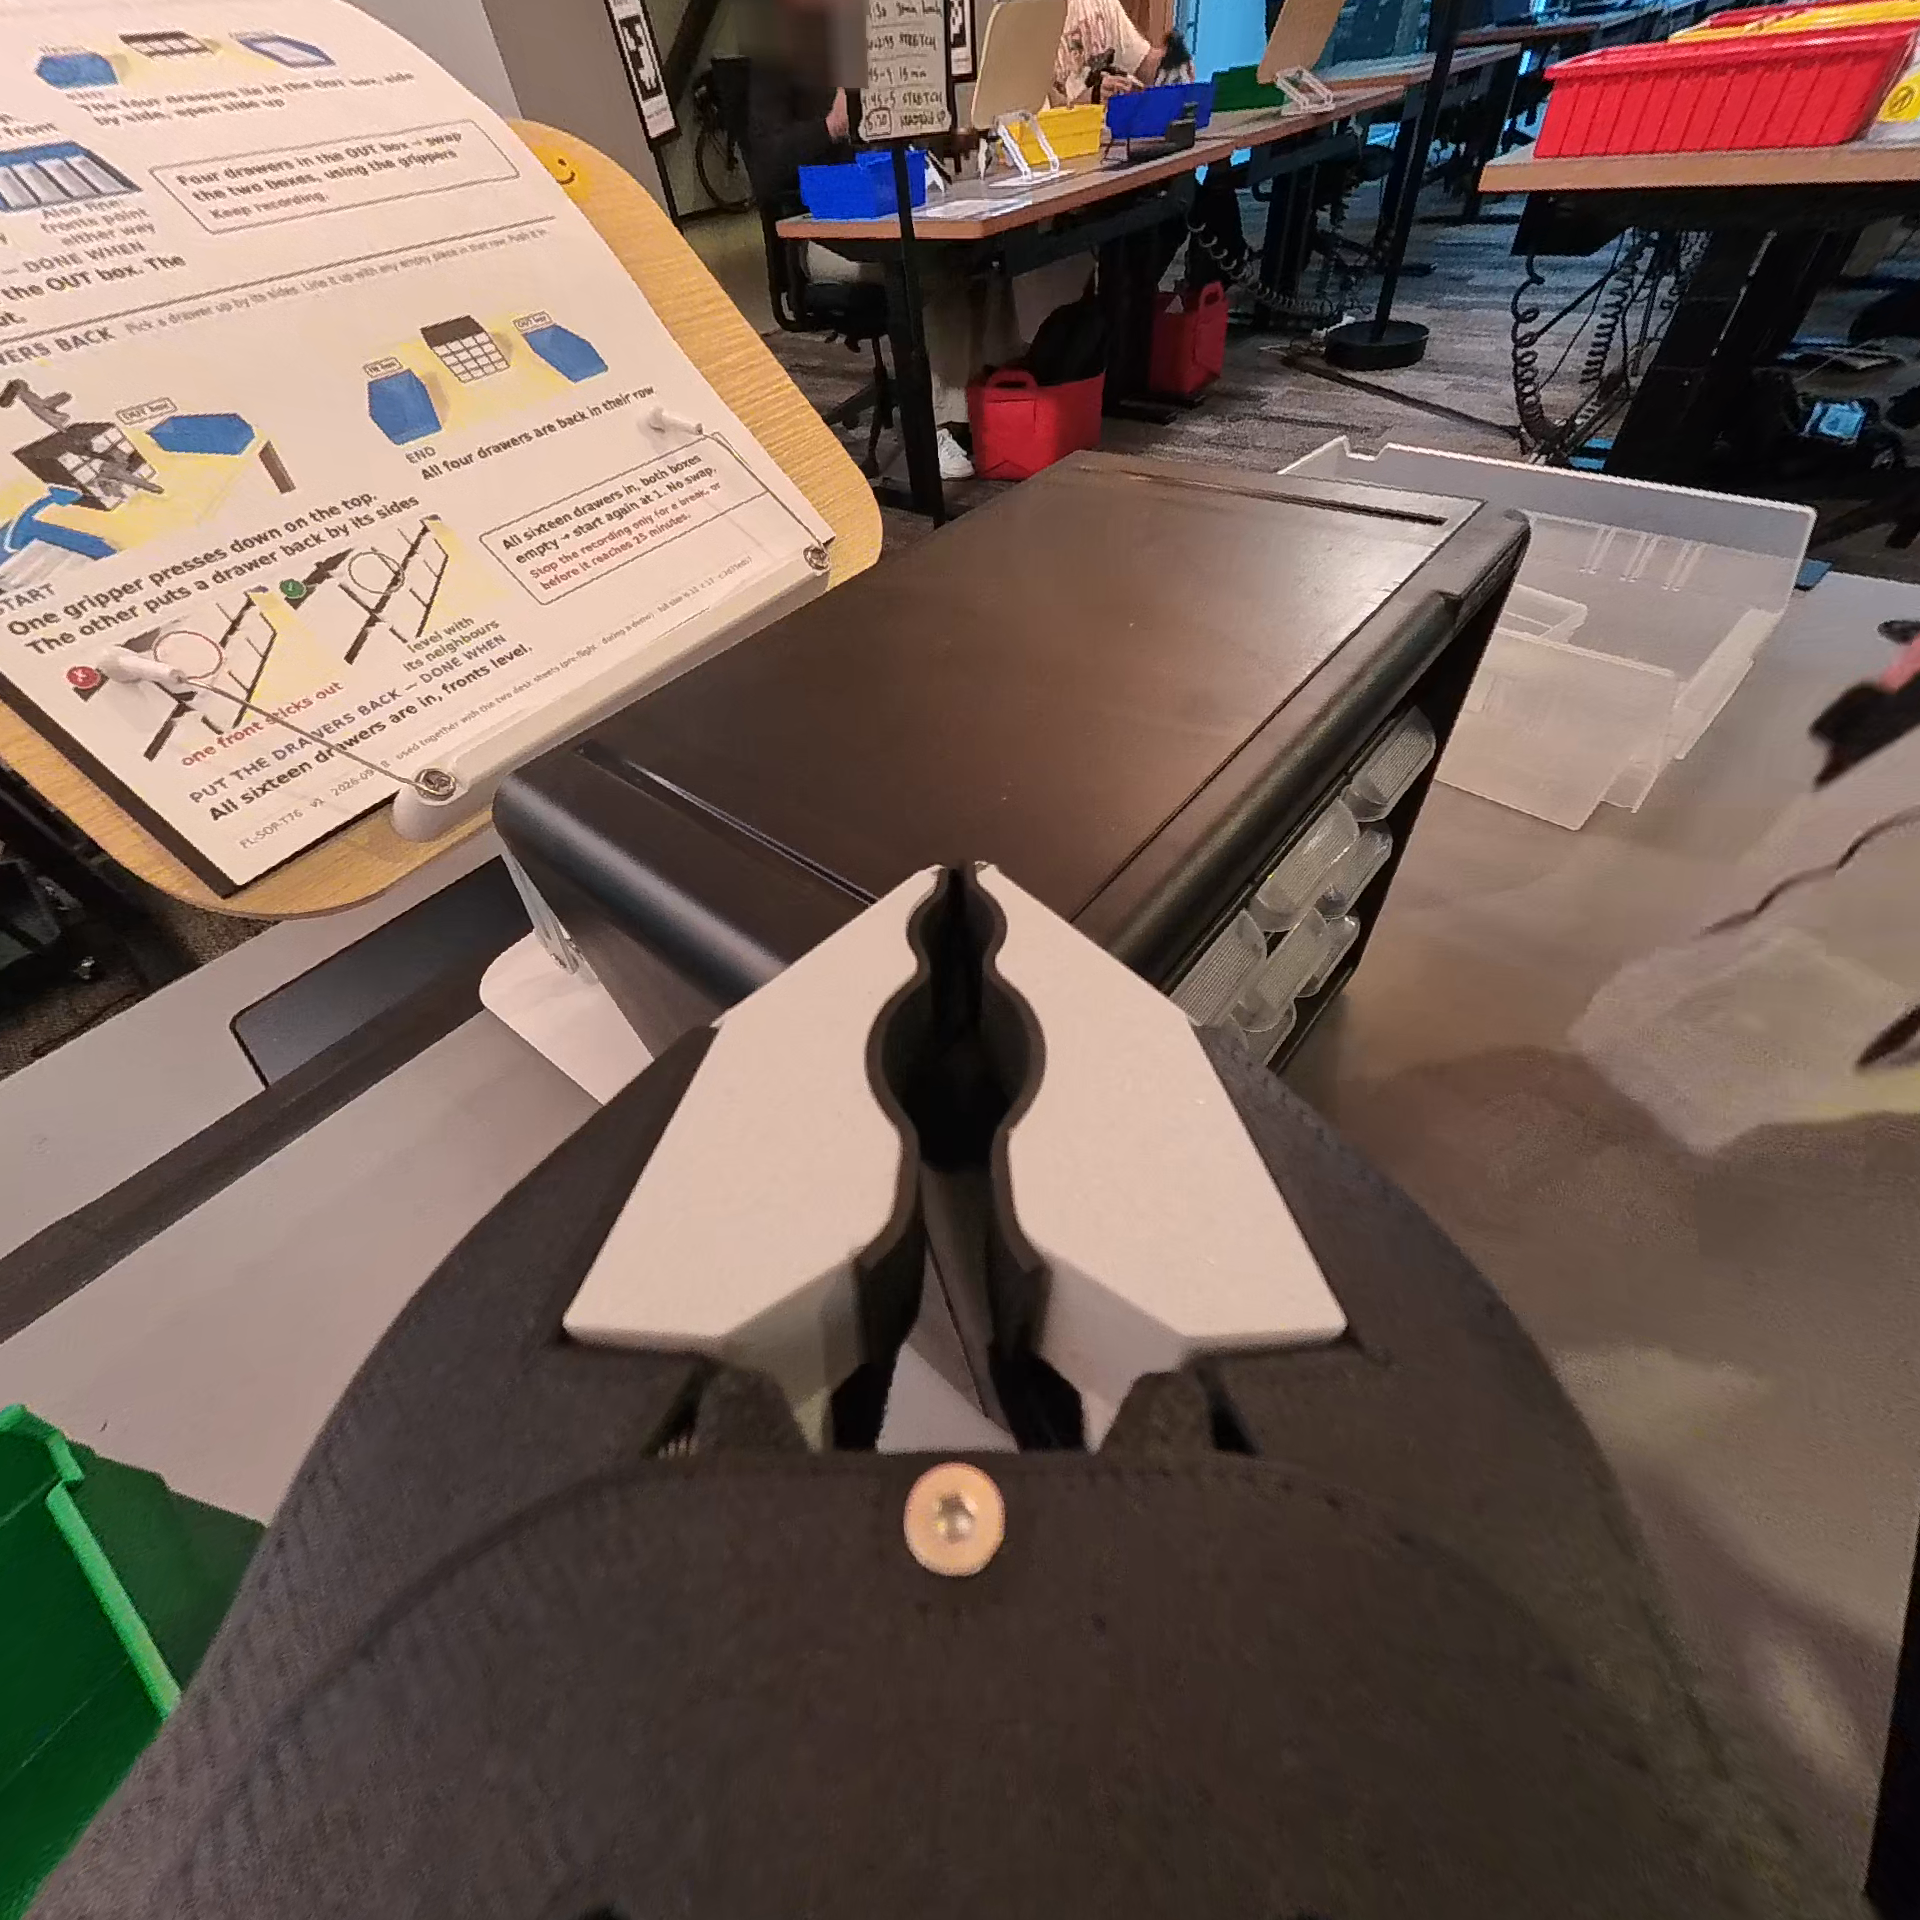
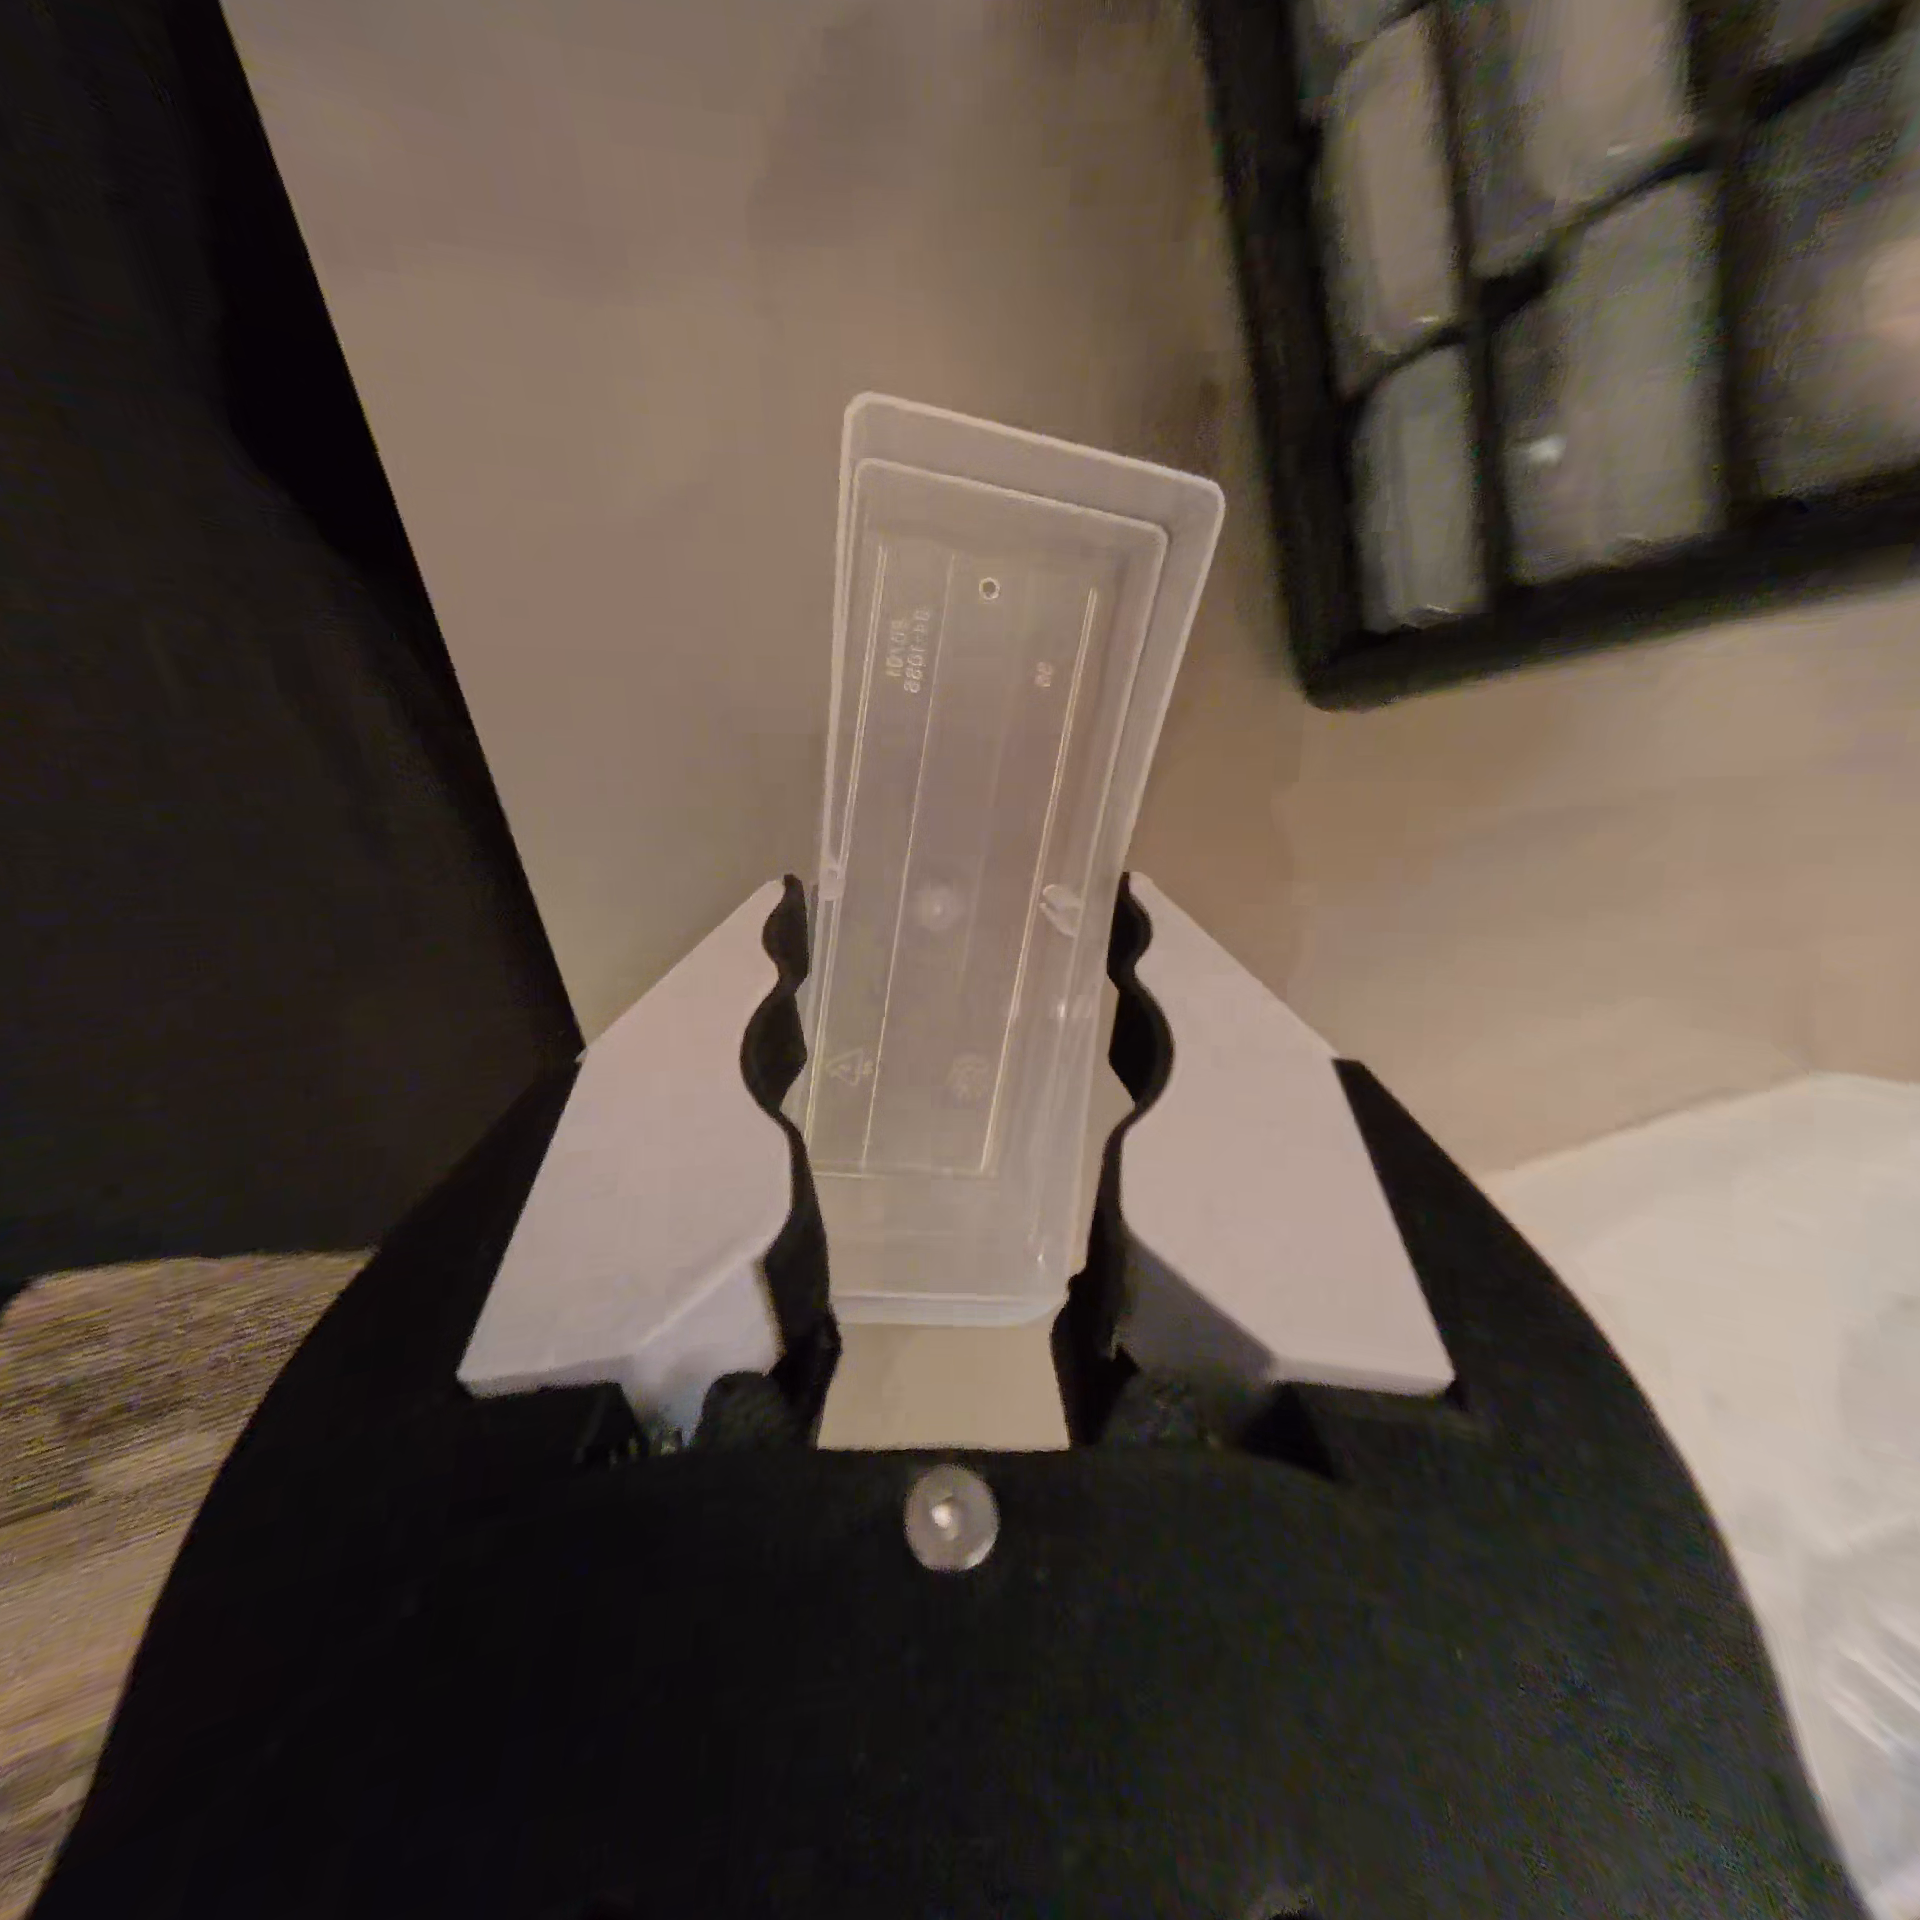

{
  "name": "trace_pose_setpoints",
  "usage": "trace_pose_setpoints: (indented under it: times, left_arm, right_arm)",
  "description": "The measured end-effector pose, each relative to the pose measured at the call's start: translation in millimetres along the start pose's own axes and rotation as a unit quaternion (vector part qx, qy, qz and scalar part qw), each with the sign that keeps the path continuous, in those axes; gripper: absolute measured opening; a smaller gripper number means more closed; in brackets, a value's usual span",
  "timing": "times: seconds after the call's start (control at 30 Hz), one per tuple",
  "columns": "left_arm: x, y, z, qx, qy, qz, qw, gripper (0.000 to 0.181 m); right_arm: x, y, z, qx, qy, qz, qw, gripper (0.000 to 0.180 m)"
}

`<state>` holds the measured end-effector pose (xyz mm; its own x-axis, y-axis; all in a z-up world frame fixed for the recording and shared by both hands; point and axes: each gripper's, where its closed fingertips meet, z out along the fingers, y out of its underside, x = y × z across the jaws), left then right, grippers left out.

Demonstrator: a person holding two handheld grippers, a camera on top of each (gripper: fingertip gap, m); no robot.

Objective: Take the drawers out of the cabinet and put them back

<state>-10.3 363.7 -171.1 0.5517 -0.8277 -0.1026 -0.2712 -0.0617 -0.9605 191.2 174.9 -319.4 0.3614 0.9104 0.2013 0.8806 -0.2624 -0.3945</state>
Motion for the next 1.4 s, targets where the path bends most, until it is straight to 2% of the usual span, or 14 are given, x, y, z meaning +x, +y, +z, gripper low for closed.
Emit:
trace_pose_setpoints:
  times: [0.13,0.2,0.3,0.4,0.53,0.7,0.87,0.97,1.07,1.17,1.27,1.4]
  left_arm:
    - [0,0,0,0.000,0.000,0.000,1.000,0.000]
    - [0,0,0,0.000,-0.001,-0.001,1.000,0.000]
    - [0,0,0,0.000,-0.002,0.000,1.000,0.000]
    - [0,0,0,-0.001,-0.003,0.000,1.000,0.000]
    - [0,0,0,-0.002,-0.004,0.001,1.000,0.000]
    - [0,0,0,-0.001,-0.004,0.001,1.000,0.000]
    - [0,0,0,0.000,-0.002,0.000,1.000,0.000]
    - [0,0,0,0.000,-0.002,0.000,1.000,0.000]
    - [0,0,0,0.000,-0.001,0.000,1.000,0.000]
    - [0,0,0,0.000,-0.001,0.000,1.000,0.000]
    - [0,0,0,-0.002,0.001,-0.003,1.000,0.000]
    - [0,0,0,-0.010,0.001,-0.002,1.000,0.000]
  right_arm:
    - [60,37,-68,-0.002,0.087,0.000,0.996,0.057]
    - [93,70,-93,-0.039,0.133,-0.006,0.990,0.057]
    - [133,121,-109,-0.113,0.171,-0.018,0.979,0.057]
    - [155,155,-100,-0.156,0.162,-0.026,0.974,0.057]
    - [160,187,-68,-0.208,0.114,-0.051,0.970,0.056]
    - [160,211,-36,-0.243,0.078,-0.060,0.965,0.058]
    - [162,223,-19,-0.266,0.069,-0.056,0.960,0.063]
    - [167,221,-21,-0.264,0.087,-0.048,0.959,0.078]
    - [169,216,-30,-0.256,0.106,-0.042,0.960,0.076]
    - [178,212,-51,-0.237,0.148,0.000,0.960,0.072]
    - [200,216,-85,-0.196,0.221,0.085,0.952,0.065]
    - [227,246,-127,-0.122,0.304,0.239,0.914,0.064]
